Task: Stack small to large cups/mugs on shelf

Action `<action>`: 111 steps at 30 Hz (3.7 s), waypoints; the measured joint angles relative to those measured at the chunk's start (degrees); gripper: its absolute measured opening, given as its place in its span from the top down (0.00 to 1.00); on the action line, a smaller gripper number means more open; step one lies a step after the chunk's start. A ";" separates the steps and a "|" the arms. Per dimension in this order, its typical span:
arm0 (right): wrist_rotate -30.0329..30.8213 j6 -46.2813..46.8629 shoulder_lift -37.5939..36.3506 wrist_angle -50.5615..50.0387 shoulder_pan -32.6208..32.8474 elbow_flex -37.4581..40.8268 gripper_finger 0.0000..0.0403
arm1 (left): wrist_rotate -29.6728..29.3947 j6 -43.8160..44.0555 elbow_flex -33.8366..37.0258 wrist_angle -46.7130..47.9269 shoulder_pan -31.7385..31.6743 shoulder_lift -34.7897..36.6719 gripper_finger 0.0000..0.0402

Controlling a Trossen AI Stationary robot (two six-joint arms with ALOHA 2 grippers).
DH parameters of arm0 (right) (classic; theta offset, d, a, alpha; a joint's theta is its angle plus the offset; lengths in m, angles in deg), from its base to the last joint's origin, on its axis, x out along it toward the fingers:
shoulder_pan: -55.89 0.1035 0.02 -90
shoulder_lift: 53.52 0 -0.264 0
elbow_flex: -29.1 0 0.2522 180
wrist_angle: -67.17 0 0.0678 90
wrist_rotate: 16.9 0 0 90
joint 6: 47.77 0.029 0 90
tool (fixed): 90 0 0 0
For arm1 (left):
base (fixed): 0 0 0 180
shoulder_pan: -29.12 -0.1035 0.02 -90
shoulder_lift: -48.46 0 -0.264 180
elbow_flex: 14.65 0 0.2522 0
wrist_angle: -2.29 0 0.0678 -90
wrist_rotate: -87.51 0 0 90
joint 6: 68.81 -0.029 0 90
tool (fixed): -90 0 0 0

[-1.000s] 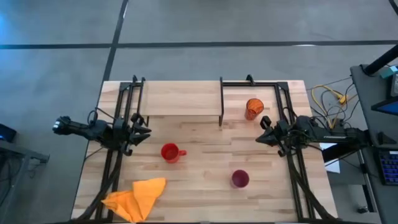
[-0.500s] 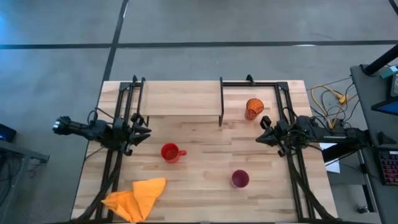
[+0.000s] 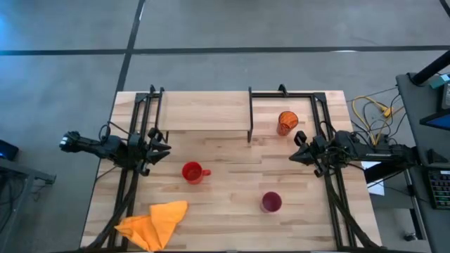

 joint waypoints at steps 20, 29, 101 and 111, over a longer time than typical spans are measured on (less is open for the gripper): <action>13.79 -10.85 -0.06 1.35 0.00 0.00 0.98 | -4.39 -4.61 0.02 -0.07 -0.02 0.01 0.80; 14.12 -4.08 0.02 4.92 -0.01 -0.09 0.98 | -5.79 -7.71 -0.21 -3.37 -0.11 -0.03 0.80; 2.51 -0.17 68.57 -57.25 1.05 -83.19 0.78 | 18.21 20.61 -78.00 75.67 -0.22 -72.70 0.82; 2.51 6.19 77.02 -57.20 1.29 -87.51 0.73 | 16.18 26.05 -73.79 76.81 -0.17 -82.71 0.76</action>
